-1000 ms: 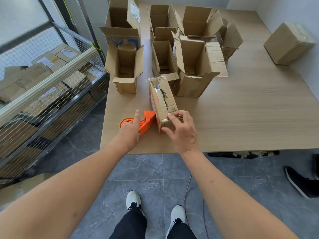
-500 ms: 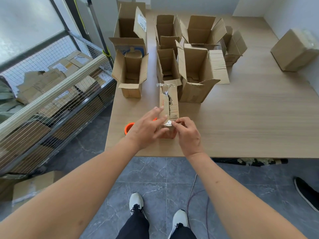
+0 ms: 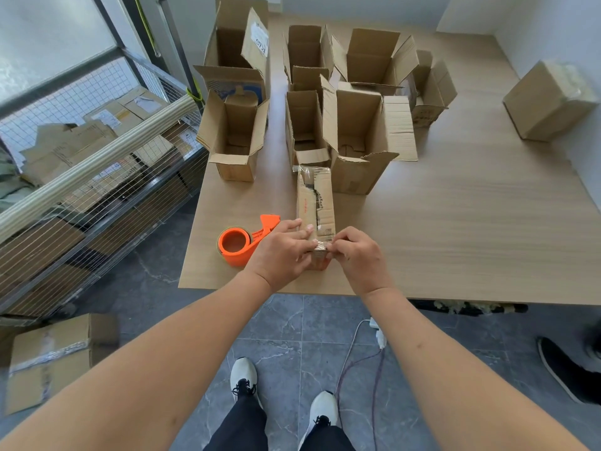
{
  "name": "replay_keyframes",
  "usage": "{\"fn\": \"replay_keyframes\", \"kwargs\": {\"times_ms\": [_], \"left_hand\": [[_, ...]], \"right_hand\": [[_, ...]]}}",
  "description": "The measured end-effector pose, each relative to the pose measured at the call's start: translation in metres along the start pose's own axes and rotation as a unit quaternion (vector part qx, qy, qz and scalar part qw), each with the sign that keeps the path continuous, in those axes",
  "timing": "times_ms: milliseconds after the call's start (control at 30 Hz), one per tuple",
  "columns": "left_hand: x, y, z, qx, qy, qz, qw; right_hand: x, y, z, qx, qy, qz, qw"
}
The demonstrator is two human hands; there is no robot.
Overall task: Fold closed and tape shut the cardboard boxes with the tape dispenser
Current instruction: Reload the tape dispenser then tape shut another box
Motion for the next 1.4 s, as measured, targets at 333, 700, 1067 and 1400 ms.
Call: {"fn": "replay_keyframes", "kwargs": {"times_ms": [333,700,1067,1400], "left_hand": [[-0.004,0.001,-0.013,0.016,0.012,0.032,0.999],[-0.028,0.012,-0.015,0.12,-0.03,0.016,0.992],[-0.022,0.03,-0.028,0.097,-0.035,-0.022,0.994],[-0.012,0.066,-0.015,0.214,0.045,-0.092,0.972]], "right_hand": [[-0.002,0.0,-0.002,-0.012,-0.091,-0.055,0.994],[-0.012,-0.003,-0.022,0.134,-0.048,0.089,0.986],[-0.003,-0.013,-0.026,0.079,-0.101,0.207,0.97],[-0.042,-0.025,-0.058,0.106,-0.142,0.228,0.957]]}}
Point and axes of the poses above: each hand's wrist, its own y-axis towards the middle knuckle, its own z-axis out of the palm, x = y × z, the point moved 1 cm from there along y, towards the middle knuckle, and after that the axes turned 12 degrees about x, right-handed, at the moved point
